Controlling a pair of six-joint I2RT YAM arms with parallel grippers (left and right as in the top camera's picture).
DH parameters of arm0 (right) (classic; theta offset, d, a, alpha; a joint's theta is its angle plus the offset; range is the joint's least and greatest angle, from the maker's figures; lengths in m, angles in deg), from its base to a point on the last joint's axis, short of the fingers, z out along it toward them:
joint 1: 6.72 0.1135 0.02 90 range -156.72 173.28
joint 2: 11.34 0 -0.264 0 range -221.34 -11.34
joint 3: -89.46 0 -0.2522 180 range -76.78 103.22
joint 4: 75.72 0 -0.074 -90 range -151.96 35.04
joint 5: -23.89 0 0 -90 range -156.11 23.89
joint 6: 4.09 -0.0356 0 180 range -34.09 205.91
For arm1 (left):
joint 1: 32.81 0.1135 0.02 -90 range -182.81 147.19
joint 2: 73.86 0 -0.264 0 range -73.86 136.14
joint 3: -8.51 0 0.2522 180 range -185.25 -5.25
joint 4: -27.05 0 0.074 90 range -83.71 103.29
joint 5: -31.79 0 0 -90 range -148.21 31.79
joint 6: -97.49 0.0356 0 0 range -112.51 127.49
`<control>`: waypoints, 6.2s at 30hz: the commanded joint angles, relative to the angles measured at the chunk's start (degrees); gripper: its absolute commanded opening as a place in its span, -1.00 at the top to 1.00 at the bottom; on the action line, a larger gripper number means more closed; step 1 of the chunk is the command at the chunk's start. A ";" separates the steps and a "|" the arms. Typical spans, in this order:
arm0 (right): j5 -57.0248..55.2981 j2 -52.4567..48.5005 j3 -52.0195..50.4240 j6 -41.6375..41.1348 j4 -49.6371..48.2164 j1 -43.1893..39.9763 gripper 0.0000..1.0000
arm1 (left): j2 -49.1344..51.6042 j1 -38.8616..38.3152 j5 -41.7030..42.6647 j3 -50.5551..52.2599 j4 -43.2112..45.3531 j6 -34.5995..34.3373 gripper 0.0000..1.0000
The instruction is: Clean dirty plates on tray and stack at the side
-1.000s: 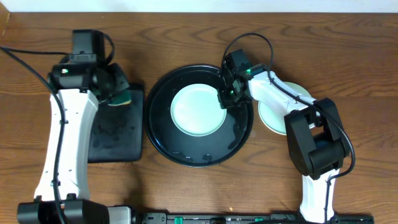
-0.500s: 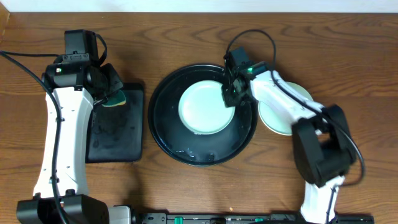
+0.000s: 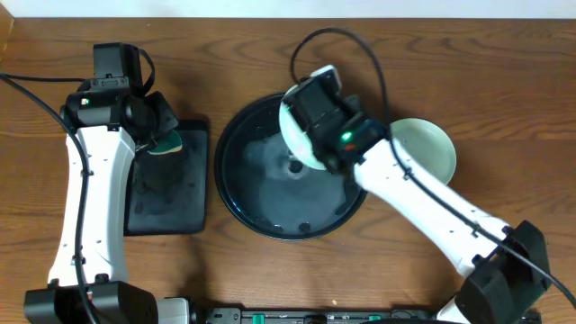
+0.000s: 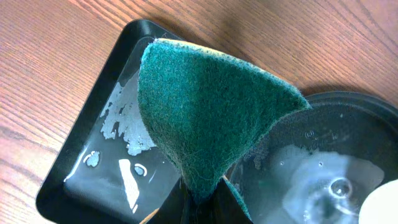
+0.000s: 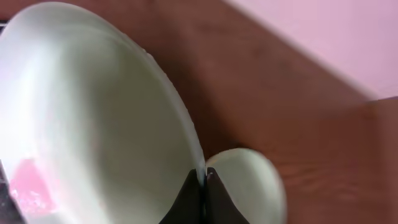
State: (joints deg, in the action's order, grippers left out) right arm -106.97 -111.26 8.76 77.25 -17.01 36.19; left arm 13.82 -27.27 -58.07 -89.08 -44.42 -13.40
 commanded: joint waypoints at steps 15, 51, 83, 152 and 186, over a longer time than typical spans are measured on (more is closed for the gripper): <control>-40.37 0.50 0.66 0.66 -1.90 12.85 0.98 | 0.09 0.35 0.48 -0.61 -0.09 0.70 0.86; 46.88 2.67 0.61 -5.01 1.20 -12.94 0.98 | 0.09 0.35 0.26 0.59 -0.81 0.72 0.85; 43.85 4.96 -19.47 -5.01 1.86 -50.97 0.98 | 0.09 0.35 -1.01 1.22 -1.81 0.74 0.85; 51.19 -3.28 -14.78 -1.73 -4.22 -28.68 0.03 | 0.09 0.35 -1.22 2.51 -1.79 2.05 0.85; 47.93 -5.97 -15.10 2.08 -4.79 -28.13 0.09 | 0.09 0.35 -1.20 2.51 -1.81 2.05 0.85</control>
State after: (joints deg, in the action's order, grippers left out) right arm -58.62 -115.79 -6.61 78.60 -22.04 7.71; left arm 13.82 -27.27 -58.55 -87.07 -46.15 -11.96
